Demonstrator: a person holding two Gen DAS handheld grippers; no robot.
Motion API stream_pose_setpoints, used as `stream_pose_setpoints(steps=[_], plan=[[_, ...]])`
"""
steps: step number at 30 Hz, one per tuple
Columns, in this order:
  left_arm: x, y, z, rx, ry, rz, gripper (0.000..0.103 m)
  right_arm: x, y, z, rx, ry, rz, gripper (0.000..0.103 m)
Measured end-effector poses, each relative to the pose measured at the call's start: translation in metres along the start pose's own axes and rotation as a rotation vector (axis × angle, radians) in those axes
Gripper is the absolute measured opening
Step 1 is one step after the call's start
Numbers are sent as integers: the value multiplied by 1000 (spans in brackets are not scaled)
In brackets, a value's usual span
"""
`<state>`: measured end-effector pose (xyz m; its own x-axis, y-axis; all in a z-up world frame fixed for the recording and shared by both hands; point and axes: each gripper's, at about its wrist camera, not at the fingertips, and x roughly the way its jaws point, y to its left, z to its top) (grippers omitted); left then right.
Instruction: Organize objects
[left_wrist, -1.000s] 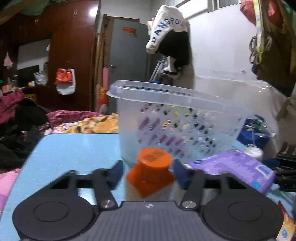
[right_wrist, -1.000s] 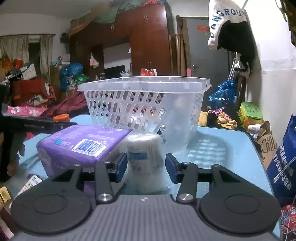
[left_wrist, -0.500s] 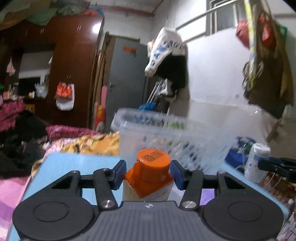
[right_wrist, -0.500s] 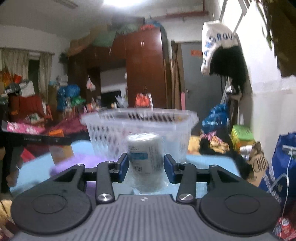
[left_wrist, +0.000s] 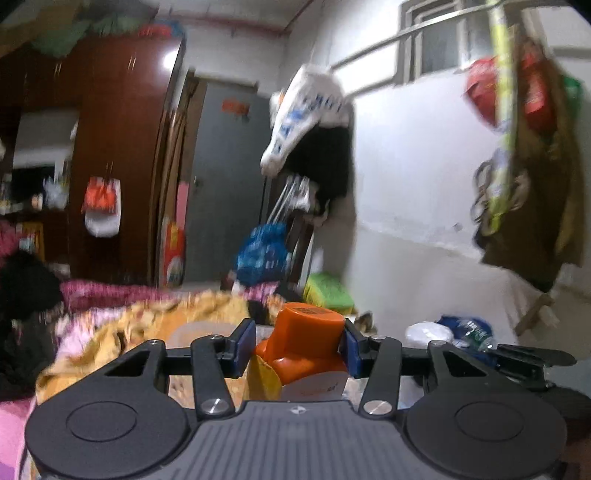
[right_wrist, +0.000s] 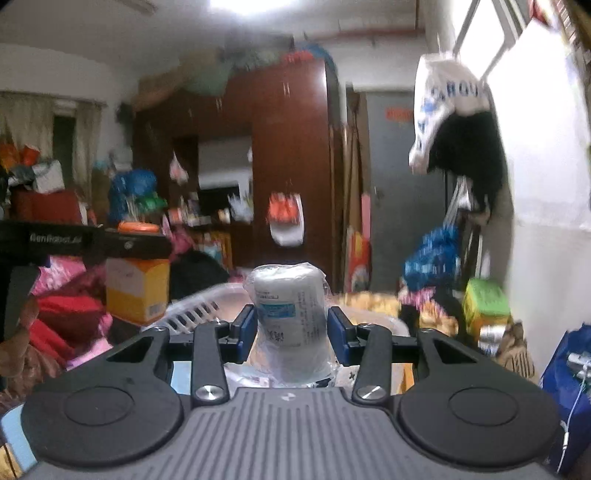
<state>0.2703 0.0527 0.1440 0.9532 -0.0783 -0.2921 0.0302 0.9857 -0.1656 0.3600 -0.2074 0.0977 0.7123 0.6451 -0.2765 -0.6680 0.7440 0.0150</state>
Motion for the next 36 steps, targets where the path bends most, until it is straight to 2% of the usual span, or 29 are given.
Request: stream_pose_setpoints(steps=[4,6,8,11,16,17,18,19,20,21,23,24,27,30,36], plan=[[59,14,-6,-65,134,40,52,42,-2,4,-2,119,-23,45],[79,22,-15,-77,191,75,52,57,-3,0,3,181,0,45],[91,30,-22,-98,222,99,52,68,-2,-5,4,221,8,46],[103,33,-27,-120,265,87,52,81,-2,-11,22,274,47,46],[102,35,-33,-132,274,69,53,92,3,-19,4,347,45,46],[101,33,-32,-120,270,62,56,91,1,-19,13,345,48,47],[100,32,-32,-114,259,63,69,90,-1,-20,24,345,54,47],[96,31,-32,-110,242,68,76,88,-2,-19,28,338,56,50],[93,31,-32,-107,221,69,83,84,-3,-17,28,327,50,62],[89,30,-31,-105,200,73,83,79,-2,-15,21,307,38,78],[72,27,-29,-93,141,77,83,62,-3,-10,0,234,11,93],[61,26,-29,-87,107,77,85,51,-4,-9,-4,192,0,97],[19,20,-30,-53,27,50,91,11,-9,-13,-3,84,13,103],[-27,12,-50,-8,2,1,91,-28,-17,-33,12,26,15,103],[-107,-8,-133,106,-59,-48,92,-93,-29,-111,118,-75,23,103]])
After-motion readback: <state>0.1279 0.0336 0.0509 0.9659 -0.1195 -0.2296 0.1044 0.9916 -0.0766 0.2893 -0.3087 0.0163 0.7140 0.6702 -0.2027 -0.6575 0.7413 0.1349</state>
